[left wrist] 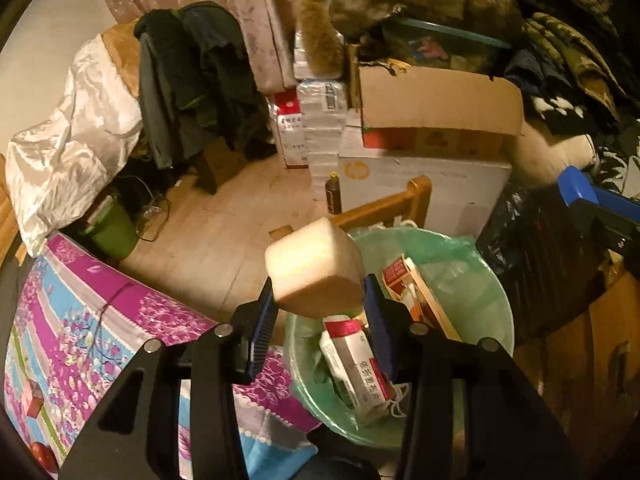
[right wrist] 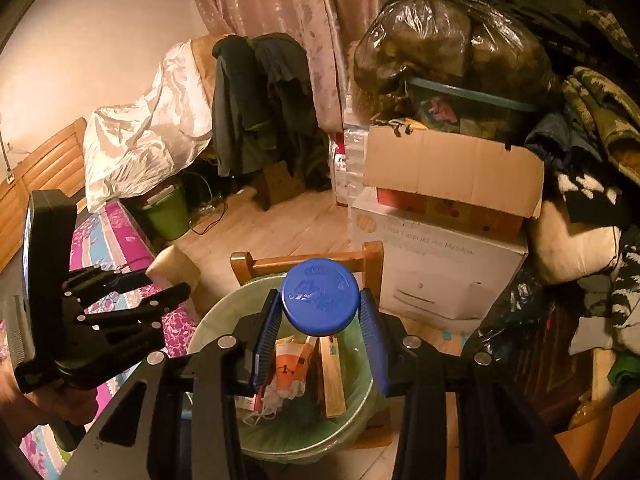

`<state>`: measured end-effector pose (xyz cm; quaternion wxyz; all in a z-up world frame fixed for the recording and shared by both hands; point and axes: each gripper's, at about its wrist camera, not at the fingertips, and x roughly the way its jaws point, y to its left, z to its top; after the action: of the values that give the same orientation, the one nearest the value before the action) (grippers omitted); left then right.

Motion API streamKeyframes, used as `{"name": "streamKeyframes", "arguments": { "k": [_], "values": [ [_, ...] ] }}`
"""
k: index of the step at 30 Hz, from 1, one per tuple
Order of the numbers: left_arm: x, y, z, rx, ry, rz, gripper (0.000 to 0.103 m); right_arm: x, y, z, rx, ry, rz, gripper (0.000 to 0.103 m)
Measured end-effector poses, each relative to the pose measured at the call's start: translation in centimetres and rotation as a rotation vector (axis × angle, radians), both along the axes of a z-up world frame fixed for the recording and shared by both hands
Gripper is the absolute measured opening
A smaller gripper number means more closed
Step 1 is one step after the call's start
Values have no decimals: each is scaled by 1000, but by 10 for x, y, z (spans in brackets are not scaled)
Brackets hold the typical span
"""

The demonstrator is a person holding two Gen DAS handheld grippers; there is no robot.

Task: Collect trash
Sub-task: 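Open the left gripper to drop the sponge while right opens to drop the cap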

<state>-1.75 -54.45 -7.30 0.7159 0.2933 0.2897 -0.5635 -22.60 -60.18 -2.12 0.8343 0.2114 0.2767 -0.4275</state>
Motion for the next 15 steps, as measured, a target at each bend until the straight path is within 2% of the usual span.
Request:
{"name": "streamKeyframes", "arguments": {
  "k": [8, 15],
  "values": [
    [3, 0, -12, 29, 20, -10, 41, 2, -2, -11, 47, -11, 25, 41],
    [12, 1, -15, 25, 86, -27, 41, 11, 0, -19, 66, 6, 57, 41]
  ]
}}
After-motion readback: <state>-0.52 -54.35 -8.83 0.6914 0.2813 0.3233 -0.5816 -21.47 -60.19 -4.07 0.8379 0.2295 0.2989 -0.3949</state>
